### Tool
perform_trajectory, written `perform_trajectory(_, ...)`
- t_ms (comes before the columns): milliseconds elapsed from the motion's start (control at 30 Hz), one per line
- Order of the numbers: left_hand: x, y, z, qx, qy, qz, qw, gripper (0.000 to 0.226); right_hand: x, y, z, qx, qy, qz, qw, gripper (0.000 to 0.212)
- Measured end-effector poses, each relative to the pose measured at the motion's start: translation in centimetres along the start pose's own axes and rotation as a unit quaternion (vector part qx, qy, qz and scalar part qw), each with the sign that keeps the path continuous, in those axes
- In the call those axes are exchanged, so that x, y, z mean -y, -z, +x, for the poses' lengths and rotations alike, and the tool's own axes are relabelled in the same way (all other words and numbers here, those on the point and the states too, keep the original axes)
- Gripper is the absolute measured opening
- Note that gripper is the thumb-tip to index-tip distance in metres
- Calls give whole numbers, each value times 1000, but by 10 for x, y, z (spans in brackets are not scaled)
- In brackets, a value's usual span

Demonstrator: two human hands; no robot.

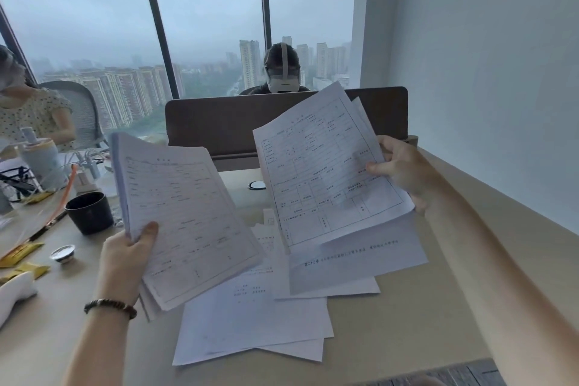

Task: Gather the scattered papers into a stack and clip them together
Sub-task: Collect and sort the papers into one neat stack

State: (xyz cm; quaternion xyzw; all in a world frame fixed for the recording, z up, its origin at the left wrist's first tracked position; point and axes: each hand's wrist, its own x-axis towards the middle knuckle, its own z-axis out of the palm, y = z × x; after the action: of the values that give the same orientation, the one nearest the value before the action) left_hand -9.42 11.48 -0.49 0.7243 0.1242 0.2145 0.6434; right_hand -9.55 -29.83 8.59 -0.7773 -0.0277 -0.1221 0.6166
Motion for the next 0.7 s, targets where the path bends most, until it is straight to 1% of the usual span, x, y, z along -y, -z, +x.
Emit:
perform_trajectory(67,-2,-8,-1,15,5,-23,1000,18,-3,-1,-1,8,-6,27,1000,39)
perform_trajectory(133,1,-20,-2,44,31,-39,998,15,-4,-1,-3,19,-17,54,998,38)
perform_trajectory(233,11,-40,-6,93,72,-43,992,12,-6,1,-5,25,-32,92,995,36)
perform_trajectory(333,21,-59,-13,142,105,-37,984,15,-10,5,-6,23,-46,119,992,36)
perform_trajectory(433,24,-74,-24,183,138,-45,972,21,-21,8,-5,14,-61,108,992,34)
perform_trajectory(567,19,-92,-39,220,173,-95,955,18,-43,-1,-3,-24,-84,65,994,31)
perform_trajectory(633,17,-99,-43,237,179,-123,947,25,-54,-9,-5,-50,-100,40,993,24)
perform_trajectory(700,14,-104,-46,249,180,-132,942,31,-66,-14,-7,-55,-124,28,990,20)
